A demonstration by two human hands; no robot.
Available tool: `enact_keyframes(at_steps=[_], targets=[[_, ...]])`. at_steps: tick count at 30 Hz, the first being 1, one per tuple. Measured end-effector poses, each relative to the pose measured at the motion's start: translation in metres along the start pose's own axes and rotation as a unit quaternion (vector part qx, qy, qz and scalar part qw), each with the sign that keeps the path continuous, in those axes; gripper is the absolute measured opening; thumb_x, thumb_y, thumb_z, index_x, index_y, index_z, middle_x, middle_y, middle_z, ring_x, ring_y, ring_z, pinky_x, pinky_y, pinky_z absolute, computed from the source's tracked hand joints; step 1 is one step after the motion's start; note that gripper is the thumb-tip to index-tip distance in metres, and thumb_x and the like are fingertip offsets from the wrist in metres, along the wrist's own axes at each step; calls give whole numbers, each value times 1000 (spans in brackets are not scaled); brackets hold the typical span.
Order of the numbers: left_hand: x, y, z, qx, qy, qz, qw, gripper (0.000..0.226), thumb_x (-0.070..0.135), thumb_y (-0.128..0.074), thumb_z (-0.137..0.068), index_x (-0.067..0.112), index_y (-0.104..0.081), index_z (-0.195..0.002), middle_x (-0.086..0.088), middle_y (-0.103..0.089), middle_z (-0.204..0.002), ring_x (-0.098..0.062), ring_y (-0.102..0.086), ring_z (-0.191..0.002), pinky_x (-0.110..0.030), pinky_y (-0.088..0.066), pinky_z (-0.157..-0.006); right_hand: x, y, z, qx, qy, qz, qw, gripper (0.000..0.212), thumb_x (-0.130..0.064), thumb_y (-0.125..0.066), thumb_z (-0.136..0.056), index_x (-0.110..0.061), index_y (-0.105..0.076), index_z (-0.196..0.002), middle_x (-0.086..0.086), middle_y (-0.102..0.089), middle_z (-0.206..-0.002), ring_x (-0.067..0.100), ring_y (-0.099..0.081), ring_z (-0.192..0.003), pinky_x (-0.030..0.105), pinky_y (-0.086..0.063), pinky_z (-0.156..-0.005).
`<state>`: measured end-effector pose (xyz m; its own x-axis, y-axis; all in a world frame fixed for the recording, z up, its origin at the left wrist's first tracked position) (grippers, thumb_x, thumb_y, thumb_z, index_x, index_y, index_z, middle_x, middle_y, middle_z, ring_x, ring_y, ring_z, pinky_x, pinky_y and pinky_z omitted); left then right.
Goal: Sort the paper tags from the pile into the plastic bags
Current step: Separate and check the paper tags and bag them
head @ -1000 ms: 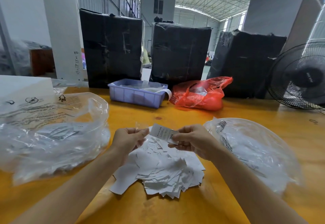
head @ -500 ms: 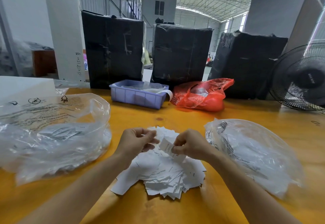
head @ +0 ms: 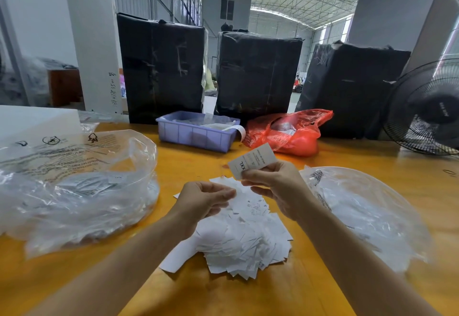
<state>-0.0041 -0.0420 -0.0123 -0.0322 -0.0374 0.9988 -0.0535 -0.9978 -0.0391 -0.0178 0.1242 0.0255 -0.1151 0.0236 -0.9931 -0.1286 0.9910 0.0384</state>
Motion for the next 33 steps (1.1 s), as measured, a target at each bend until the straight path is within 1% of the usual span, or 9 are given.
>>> enact_keyframes(at_steps=[2,9,12,14,19,23,28,31,33], targets=[[0,0,0,-3,0,2,1000,15,20,-77,-70,11,-73,-81,-4,-72,-80,-10,-64,-70,-17,-49,-61,0,-1,1,1,3,-6,1000,14,-4,-72,-78,-9,-67,-91,2,-73,-79,14,-71,-70,25,-53,-73],[1,0,0,0,3,16,1000,13,19,-77,-69,11,-72,-78,-2,-70,-71,-10,-61,-65,-16,-48,-57,2,-3,1,-7,-13,10,1000,11,-2,-73,-77,-7,-68,-84,5,-74,-75,17,-72,-69,24,-55,-66],[1,1,0,3,7,30,1000,12,16,-76,-72,8,-72,-80,-6,-68,-72,-12,-58,-65,-18,-46,-56,3,-4,2,-11,-19,9,1000,9,-3,-73,-77,-7,-68,-84,7,-74,-74,17,-72,-69,22,-53,-63],[1,1,-1,3,14,39,999,13,15,-76,-72,7,-72,-81,-5,-69,-72,-11,-58,-64,-18,-46,-56,4,-4,1,-8,-18,0,1000,9,-3,-72,-77,-7,-68,-83,7,-74,-74,17,-72,-69,21,-53,-61],[2,1,-1,0,27,61,998,14,14,-77,-69,7,-72,-81,-4,-72,-72,-12,-60,-62,-18,-46,-52,5,-3,0,3,-22,-17,1000,7,-3,-72,-78,-8,-67,-82,7,-74,-75,18,-72,-69,25,-52,-64],[3,1,-1,3,28,65,997,21,17,-78,-62,8,-72,-80,-4,-72,-70,-12,-60,-60,-19,-46,-53,6,-4,-1,-3,-29,-12,1000,8,-4,-72,-77,-8,-67,-83,6,-74,-74,17,-72,-69,23,-52,-61],[3,2,-2,6,33,81,996,12,11,-76,-71,5,-72,-82,-4,-72,-69,-11,-59,-55,-17,-45,-48,7,-3,-1,13,-24,-20,999,8,-3,-71,-79,-8,-66,-84,5,-74,-73,17,-72,-68,25,-52,-64],[3,2,-1,4,33,84,996,11,10,-75,-72,5,-72,-82,-4,-72,-69,-9,-60,-53,-16,-45,-47,7,-3,-2,20,-22,-27,999,9,-3,-71,-79,-8,-66,-85,5,-74,-73,17,-71,-68,25,-52,-65],[3,1,-1,3,34,83,996,11,10,-75,-72,5,-72,-81,-4,-72,-69,-8,-60,-52,-16,-46,-46,7,-4,-2,10,-26,-21,999,8,-3,-71,-79,-8,-66,-84,5,-74,-73,17,-72,-67,26,-52,-66]])
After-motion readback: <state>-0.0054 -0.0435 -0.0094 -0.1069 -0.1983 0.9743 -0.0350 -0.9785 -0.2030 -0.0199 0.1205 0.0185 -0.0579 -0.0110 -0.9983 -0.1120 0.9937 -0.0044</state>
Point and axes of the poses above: each hand's wrist, its own z-axis away from the middle knuckle, its own y-axis out of the back of the hand, x = y × z, the point moved 1 cm from there along -z, towards the middle knuckle
